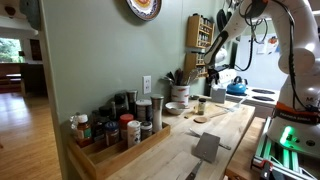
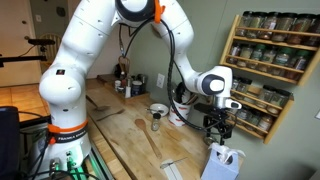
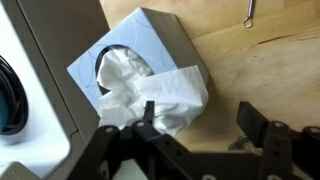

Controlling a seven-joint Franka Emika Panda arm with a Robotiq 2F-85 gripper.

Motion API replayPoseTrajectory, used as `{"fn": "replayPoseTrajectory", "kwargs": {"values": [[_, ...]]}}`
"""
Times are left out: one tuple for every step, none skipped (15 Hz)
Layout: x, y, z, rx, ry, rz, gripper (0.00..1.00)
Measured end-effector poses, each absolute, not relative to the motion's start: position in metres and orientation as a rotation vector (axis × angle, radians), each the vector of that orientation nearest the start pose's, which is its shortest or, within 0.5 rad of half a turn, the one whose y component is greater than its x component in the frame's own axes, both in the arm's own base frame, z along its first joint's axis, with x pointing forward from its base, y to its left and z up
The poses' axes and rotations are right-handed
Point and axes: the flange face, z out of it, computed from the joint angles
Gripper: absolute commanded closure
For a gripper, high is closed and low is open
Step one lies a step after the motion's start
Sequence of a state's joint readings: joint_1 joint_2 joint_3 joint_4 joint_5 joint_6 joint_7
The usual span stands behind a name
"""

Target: Pick up one sheet of tissue from the blue tissue box and put it on the kitchen counter

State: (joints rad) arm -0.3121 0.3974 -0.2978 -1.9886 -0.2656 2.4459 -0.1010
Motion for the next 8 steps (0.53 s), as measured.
{"fn": "replayPoseTrajectory", "kwargs": {"values": [[0.5093,-0.3479,0.2756,-3.4,0.488,0.073,0.18],[0.5087,-0.3484,0.2733,-3.398,0.489,0.079,0.2],[0.5083,-0.3487,0.2711,-3.397,0.49,0.085,0.22],[0.5081,-0.3487,0.2693,-3.396,0.49,0.09,0.22],[0.5079,-0.3487,0.2679,-3.395,0.49,0.094,0.26],[0.5079,-0.3487,0.267,-3.395,0.49,0.096,0.31],[0.5079,-0.3487,0.2667,-3.395,0.489,0.097,0.35],[0.508,-0.3487,0.2666,-3.395,0.489,0.097,0.39]]}}
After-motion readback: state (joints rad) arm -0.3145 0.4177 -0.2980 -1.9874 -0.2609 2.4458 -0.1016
